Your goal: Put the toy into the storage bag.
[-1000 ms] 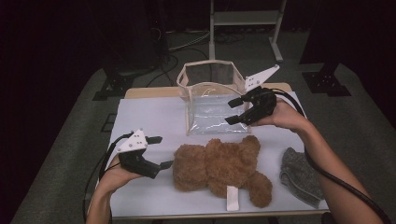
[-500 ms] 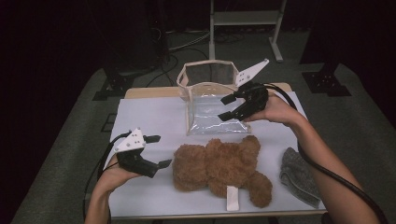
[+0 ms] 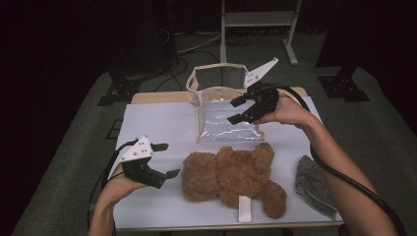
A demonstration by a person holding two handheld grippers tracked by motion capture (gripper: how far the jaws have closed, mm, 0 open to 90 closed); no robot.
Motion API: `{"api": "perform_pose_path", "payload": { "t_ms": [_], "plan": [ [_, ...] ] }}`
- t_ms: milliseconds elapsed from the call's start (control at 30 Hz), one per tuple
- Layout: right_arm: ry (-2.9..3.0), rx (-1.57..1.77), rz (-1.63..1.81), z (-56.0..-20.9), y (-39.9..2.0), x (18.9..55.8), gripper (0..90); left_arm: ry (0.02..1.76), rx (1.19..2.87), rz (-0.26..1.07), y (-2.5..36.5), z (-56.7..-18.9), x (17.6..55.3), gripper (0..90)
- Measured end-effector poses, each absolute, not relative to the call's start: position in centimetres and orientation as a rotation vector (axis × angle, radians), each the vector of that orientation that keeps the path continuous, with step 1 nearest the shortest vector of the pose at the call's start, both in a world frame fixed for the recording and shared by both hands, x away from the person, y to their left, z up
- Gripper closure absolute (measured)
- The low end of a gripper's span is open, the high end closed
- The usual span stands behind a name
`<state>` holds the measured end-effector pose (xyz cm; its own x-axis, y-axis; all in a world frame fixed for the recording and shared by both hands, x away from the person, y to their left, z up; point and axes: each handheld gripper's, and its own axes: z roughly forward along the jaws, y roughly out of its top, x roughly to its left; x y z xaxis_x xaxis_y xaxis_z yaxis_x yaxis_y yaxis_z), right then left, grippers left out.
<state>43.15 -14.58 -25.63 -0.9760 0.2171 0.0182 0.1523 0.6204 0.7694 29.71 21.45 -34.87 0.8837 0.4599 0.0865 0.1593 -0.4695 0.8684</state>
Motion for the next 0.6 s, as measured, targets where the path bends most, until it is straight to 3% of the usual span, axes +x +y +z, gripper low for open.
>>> {"api": "perform_pose_path", "payload": {
  "t_ms": [600],
  "plan": [
    [2.797, 0.304, 1.239, -25.0, -14.0, 45.3, 28.4, 0.463, 2.066, 0.371, 21.9, -35.2, 30.0, 9.8]
  ]
}}
